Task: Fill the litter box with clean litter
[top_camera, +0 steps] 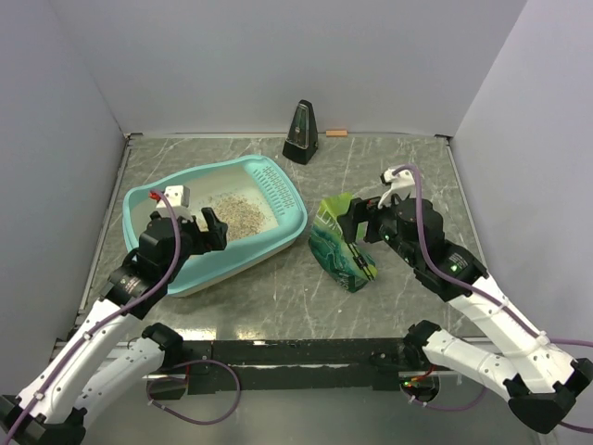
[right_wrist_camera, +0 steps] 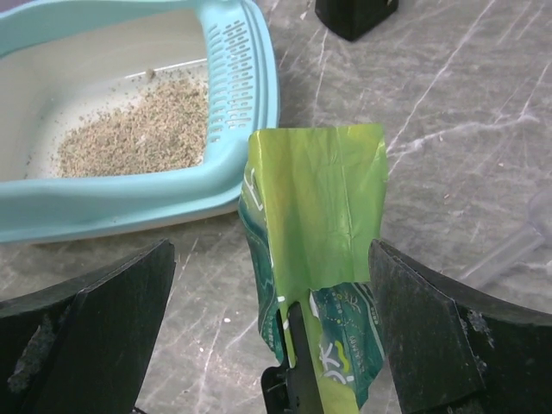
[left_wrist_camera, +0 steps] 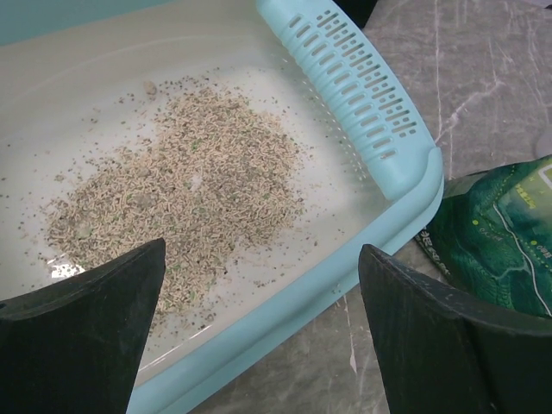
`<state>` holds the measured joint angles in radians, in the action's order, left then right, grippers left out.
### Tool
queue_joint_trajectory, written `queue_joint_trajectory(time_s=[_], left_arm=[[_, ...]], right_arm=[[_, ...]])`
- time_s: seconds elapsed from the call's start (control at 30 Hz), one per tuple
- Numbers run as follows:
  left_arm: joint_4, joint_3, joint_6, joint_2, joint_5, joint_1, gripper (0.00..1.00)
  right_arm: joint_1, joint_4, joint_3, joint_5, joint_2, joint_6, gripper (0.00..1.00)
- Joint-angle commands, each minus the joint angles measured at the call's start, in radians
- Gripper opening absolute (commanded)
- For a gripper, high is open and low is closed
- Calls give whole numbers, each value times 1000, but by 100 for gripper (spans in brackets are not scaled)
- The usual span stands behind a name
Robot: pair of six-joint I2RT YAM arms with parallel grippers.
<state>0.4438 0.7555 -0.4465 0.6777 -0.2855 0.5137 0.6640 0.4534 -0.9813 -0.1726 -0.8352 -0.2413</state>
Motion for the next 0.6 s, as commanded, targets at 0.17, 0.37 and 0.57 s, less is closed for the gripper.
queue_joint_trajectory(time_s=[0.17,0.37,0.57], left_arm=[[-25,16,-1,29,3,-6,97],[-11,25,-1,33,8,-6,97],[-16,22,3,20,31,-4,97]], right_arm=[[-1,175,-108,88,-84,85,100],[-1,283,-80,-27,-97,53,100],[-1,317,-27,-16,-85,40,100]])
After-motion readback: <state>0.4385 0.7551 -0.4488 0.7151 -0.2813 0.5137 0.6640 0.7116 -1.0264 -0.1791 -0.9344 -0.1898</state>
